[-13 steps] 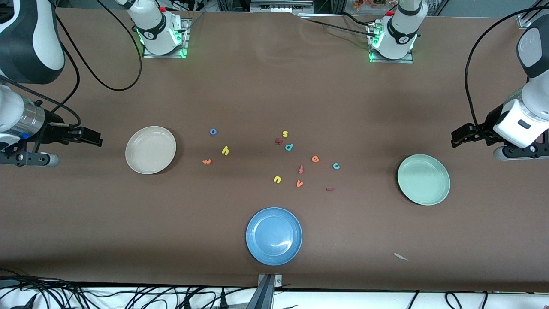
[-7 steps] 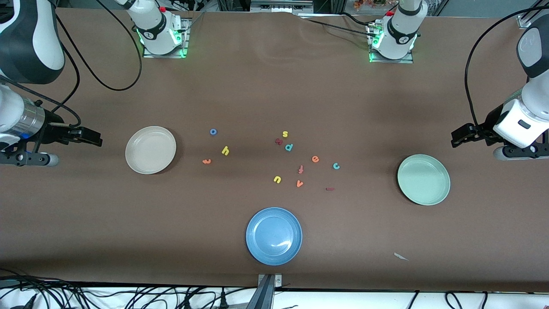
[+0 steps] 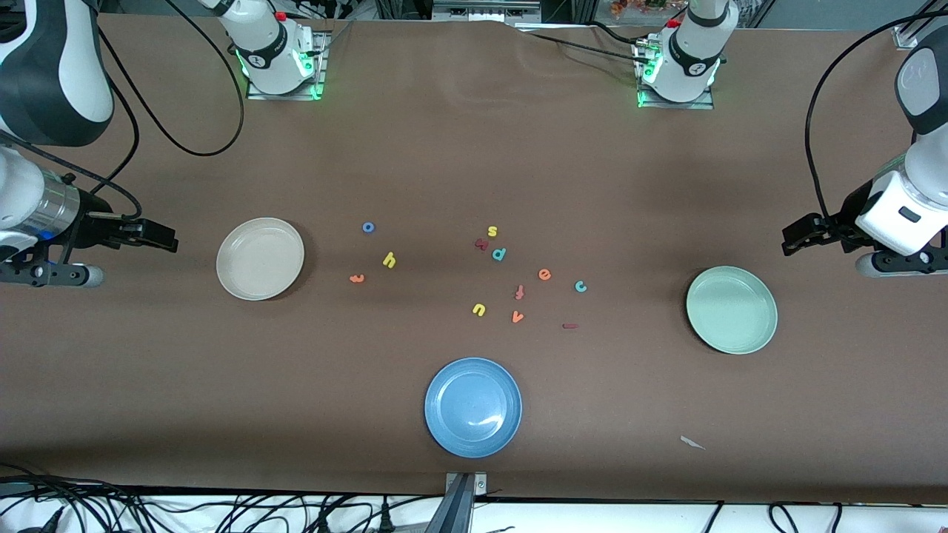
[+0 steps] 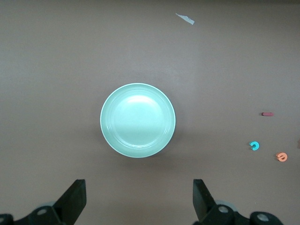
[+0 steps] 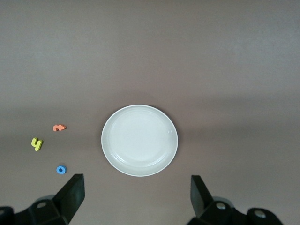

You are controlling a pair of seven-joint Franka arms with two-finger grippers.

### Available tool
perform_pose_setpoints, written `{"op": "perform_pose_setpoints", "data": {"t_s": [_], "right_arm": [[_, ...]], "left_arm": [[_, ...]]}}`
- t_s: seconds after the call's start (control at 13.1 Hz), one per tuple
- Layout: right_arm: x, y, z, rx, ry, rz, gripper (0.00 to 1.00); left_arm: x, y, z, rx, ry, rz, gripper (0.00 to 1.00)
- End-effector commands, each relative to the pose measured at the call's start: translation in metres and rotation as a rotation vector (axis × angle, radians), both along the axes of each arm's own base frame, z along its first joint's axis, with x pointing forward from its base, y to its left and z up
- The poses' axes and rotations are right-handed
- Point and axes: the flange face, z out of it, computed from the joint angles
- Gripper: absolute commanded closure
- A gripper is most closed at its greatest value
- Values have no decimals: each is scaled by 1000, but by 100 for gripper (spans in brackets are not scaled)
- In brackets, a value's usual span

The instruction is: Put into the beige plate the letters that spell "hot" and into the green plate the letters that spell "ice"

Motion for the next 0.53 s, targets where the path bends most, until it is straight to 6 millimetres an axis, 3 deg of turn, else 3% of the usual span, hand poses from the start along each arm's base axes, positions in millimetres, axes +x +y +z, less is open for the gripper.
{"op": "perform_pose_setpoints", "data": {"t_s": [0.0,0.46], "right_arm": [[-3,2,0,-13,1,2,0],[-4,6,-2,-12,7,0,0]], "left_arm": [[0,2,3,16,-9,-25,0],[0,3,4,14,-11,-23,0]]}}
